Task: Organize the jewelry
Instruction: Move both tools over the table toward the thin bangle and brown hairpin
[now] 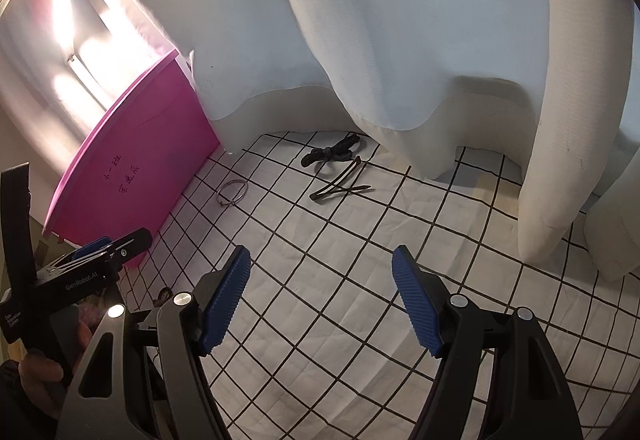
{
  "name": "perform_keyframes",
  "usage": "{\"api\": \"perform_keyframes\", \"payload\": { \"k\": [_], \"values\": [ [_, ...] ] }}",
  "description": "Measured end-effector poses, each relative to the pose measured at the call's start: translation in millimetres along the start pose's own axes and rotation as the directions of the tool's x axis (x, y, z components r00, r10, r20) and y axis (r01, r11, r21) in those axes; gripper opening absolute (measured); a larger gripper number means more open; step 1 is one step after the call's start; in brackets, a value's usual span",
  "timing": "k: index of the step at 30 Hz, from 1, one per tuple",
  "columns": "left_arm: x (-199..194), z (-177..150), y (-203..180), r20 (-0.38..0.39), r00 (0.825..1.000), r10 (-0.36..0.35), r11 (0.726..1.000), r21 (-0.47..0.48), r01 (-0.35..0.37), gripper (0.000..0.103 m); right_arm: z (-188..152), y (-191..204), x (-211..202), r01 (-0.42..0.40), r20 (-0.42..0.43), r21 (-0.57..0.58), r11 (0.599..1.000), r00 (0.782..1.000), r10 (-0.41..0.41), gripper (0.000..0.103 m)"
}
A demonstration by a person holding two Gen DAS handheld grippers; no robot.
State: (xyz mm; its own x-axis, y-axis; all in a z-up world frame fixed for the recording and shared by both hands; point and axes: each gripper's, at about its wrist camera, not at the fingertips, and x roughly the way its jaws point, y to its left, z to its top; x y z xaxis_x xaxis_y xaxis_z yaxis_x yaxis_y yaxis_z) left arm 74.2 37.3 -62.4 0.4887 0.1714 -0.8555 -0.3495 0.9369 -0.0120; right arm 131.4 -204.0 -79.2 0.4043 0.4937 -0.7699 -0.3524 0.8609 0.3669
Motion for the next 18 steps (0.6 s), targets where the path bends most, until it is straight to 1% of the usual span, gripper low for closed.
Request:
{"api": "perform_keyframes", "payload": {
  "k": [3,7,10,18],
  "values": [
    [14.6,4.7,-1.3,-0.011,1.0,-0.023,1.0,0.0,0.023,0.095,6.3,0.4,13.3,0.007,0.005,0.007,1.0,1.0,-0.007,0.07],
    [43.0,12.8,-6.7,-0.038,0.999,-0.032,0.999,0.028,0.033,0.095,16.4,2.5,29.0,0.037,0.011,0.003,0.999,0.999,-0.037,0.07],
    [60.9,21.8,-7.1,-0.047,0.997,-0.056,0.998,0.018,0.057,0.095,22.5,3.0,41.3,0.059,0.011,-0.007,0.998,0.998,-0.059,0.07],
    [101.2,41.9,-10.9,-0.07,0.996,-0.063,0.996,0.051,0.067,0.095,34.6,-1.6,73.8,0.111,0.013,0.003,0.994,0.994,-0.111,0.07]
  ]
}}
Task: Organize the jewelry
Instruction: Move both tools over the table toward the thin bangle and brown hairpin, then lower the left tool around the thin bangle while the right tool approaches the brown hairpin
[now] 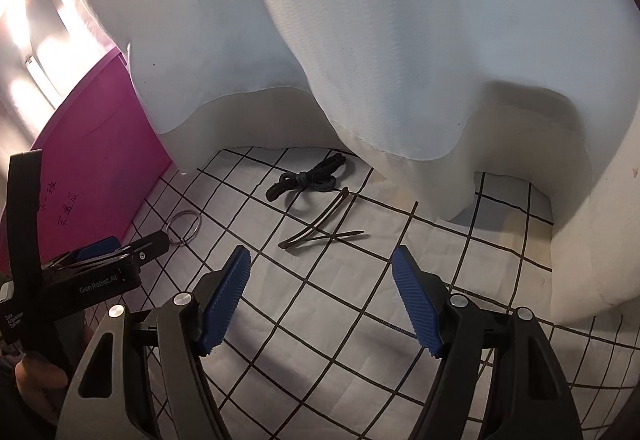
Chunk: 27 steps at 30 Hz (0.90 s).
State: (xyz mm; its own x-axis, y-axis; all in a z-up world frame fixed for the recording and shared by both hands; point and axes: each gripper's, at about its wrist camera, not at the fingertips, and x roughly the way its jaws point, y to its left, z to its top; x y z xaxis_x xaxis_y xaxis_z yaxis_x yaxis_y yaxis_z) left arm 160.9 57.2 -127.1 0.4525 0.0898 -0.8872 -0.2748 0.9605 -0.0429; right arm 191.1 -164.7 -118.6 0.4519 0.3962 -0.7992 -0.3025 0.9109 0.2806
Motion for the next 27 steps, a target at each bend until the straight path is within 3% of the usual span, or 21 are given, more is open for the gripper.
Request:
{"api": "perform_keyframes", "payload": {
  "k": [12,27],
  "values": [
    [36.0,7.0,3.1,-0.046,0.999,-0.008,0.999,0.033,0.009,0.095,7.2,9.8,37.2,0.011,-0.024,-0.04,0.999,1.0,-0.012,0.07],
    [51.0,19.5,-1.1,-0.035,0.999,0.011,0.998,0.065,-0.009,0.095,3.7,20.9,64.1,0.124,-0.014,-0.167,0.978,0.992,-0.128,0.07]
  ]
}}
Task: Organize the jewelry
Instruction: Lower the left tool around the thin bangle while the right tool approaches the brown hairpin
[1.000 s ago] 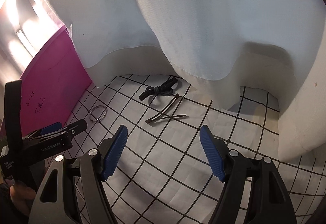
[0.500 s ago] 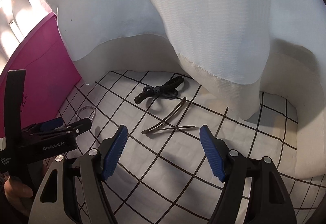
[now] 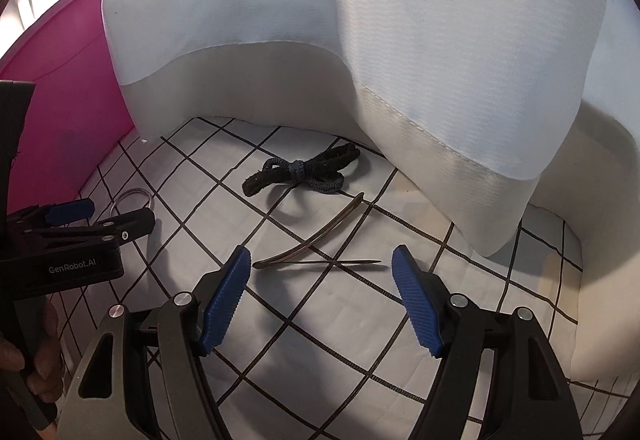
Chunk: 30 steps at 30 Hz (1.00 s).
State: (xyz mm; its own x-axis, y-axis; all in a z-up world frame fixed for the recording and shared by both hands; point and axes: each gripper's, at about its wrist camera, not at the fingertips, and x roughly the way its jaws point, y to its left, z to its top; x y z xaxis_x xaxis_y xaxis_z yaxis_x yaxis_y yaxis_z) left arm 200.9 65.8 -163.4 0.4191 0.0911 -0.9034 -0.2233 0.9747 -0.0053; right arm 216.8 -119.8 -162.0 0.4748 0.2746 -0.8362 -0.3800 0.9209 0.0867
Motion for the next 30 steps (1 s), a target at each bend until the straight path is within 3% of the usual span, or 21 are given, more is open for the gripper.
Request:
{"api": "perform_keyframes", "payload": {
  "k": [3,9,13,18,23,30],
  "values": [
    [3.5,5.3,-2.4,0.012,1.0,0.006,1.0,-0.001,-0.006,0.097,-3.6,8.9,2.5,0.044,0.01,-0.064,0.997,0.999,-0.044,0.07],
    [1.7,1.4,-4.6,0.053,0.999,0.008,1.0,0.002,-0.008,0.097,-5.1,11.5,4.5,0.04,0.031,-0.078,0.996,0.999,-0.038,0.069],
    [-1.6,-3.6,-4.6,0.06,0.998,0.003,1.0,0.002,-0.003,0.096,-7.0,14.0,2.3,0.037,0.044,-0.116,0.993,0.999,-0.032,0.063],
    [-10.7,-15.6,-1.9,0.082,0.997,-0.01,1.0,0.014,0.009,0.081,-11.6,18.7,4.2,0.027,0.054,-0.113,0.993,0.998,-0.02,0.062],
    [-18.6,-20.1,-7.4,0.105,0.994,-0.022,0.999,0.029,0.019,0.052,-18.8,21.0,1.8,0.023,0.064,-0.113,0.993,0.998,-0.016,0.062],
    [-22.3,-25.0,-8.2,0.103,0.994,-0.045,0.999,0.019,0.043,0.052,-28.5,14.5,-3.5,0.004,0.07,-0.096,0.995,0.998,0.003,0.062]
  ]
}}
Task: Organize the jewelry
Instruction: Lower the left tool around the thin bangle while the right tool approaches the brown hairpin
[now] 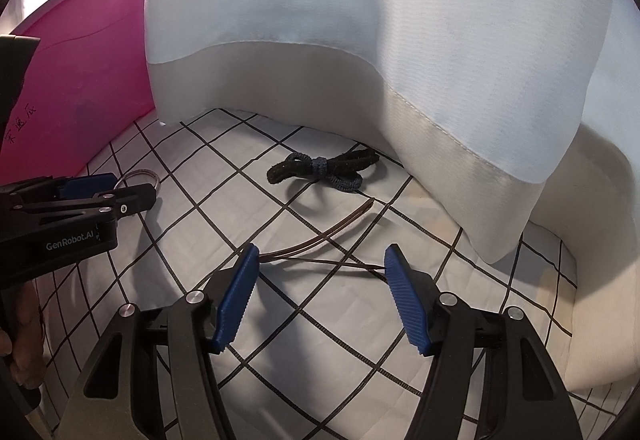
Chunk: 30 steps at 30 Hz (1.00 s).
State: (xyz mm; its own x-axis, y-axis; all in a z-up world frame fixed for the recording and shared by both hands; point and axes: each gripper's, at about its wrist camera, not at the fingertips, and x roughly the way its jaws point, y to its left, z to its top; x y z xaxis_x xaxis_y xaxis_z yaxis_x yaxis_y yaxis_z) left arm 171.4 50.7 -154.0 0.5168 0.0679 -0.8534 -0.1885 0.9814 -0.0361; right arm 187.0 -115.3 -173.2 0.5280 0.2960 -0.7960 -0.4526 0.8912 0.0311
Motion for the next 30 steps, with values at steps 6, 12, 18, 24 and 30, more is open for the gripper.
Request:
{"api": "perform_keyframes", "payload": {
  "k": [6,12,18,24,30],
  "values": [
    [-9.0,-4.9,-3.8,0.009,1.0,-0.017,1.0,0.003,0.017,0.052,-1.4,-7.1,-11.5,-0.008,0.008,0.011,1.0,1.0,0.008,0.062],
    [-24.8,-6.3,-6.5,0.032,0.999,-0.03,1.0,-0.002,0.03,0.052,-0.5,-15.0,-26.1,-0.02,0.015,0.022,1.0,1.0,0.019,0.062],
    [-44.1,-5.3,-10.8,0.051,0.998,-0.036,0.999,-0.004,0.036,0.052,-1.3,-20.2,-43.9,-0.021,0.025,0.018,1.0,0.999,0.021,0.062],
    [-65.8,-6.4,-15.4,0.06,0.997,-0.048,0.999,-0.002,0.048,0.052,-0.6,-25.1,-62.1,-0.036,0.03,0.036,0.999,0.999,0.035,0.062],
    [-97.9,-13.3,-16.5,0.091,0.995,-0.047,0.998,-0.031,0.05,0.052,5.5,-25.8,-91.4,-0.049,0.065,-0.001,0.999,0.997,0.049,0.062]
  ]
}}
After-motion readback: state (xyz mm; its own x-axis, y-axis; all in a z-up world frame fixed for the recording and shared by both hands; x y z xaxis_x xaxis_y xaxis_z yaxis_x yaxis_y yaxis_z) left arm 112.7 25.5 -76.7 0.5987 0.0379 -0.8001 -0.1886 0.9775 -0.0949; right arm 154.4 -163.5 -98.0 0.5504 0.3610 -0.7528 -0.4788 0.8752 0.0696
